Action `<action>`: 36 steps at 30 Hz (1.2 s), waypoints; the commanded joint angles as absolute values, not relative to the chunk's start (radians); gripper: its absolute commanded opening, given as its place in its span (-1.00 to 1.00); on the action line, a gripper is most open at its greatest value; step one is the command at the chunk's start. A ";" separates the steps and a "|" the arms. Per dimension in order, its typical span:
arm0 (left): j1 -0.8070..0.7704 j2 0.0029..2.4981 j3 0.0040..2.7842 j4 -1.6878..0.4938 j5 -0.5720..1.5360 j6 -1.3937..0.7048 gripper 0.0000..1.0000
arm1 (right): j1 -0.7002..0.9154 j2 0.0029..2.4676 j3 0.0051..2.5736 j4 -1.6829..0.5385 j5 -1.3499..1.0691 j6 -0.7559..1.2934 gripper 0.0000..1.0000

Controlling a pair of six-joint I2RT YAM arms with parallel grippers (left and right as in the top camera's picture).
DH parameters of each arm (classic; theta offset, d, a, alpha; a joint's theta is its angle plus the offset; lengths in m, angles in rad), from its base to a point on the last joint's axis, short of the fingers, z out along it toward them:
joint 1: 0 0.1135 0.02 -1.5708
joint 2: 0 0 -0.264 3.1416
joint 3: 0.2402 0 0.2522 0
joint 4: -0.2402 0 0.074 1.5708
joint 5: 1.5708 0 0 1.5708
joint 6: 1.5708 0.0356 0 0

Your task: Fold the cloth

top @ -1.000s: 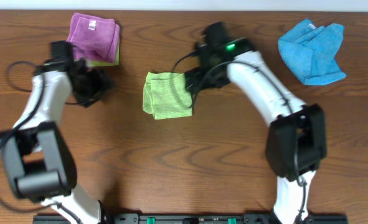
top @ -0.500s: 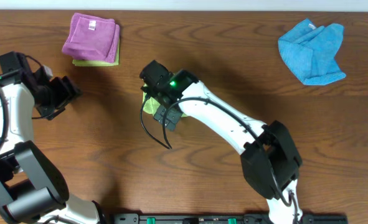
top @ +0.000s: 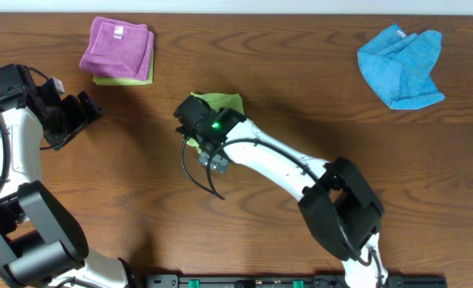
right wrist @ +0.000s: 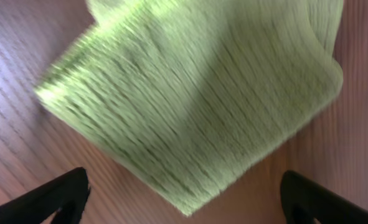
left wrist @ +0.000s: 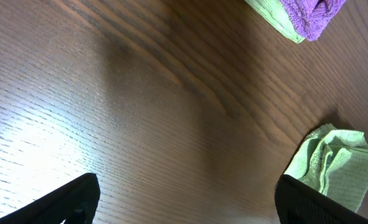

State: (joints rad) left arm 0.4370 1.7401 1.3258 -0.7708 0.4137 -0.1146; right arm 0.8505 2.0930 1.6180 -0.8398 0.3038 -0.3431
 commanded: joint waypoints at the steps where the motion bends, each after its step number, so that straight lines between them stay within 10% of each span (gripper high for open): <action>1: 0.439 1.736 1.346 -0.769 0.408 -0.077 0.83 | 0.879 2.064 1.596 -0.809 0.325 -0.385 0.72; 13: 0.438 1.736 1.346 -0.770 0.408 -0.067 0.83 | 0.876 2.064 1.515 -0.657 0.295 -0.406 0.32; 19: 0.438 1.736 1.346 -0.773 0.408 -0.046 0.82 | 0.861 2.064 1.513 -0.547 0.297 -0.406 -0.46; 36: 0.438 1.736 1.346 -0.778 0.408 -0.044 0.83 | 0.859 2.049 1.524 -0.422 0.809 -0.159 -0.82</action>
State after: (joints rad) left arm 0.4370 1.7401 1.3258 -0.7765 0.4141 -0.0662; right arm 0.8604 2.0930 1.5188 -0.4339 0.6487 -0.2829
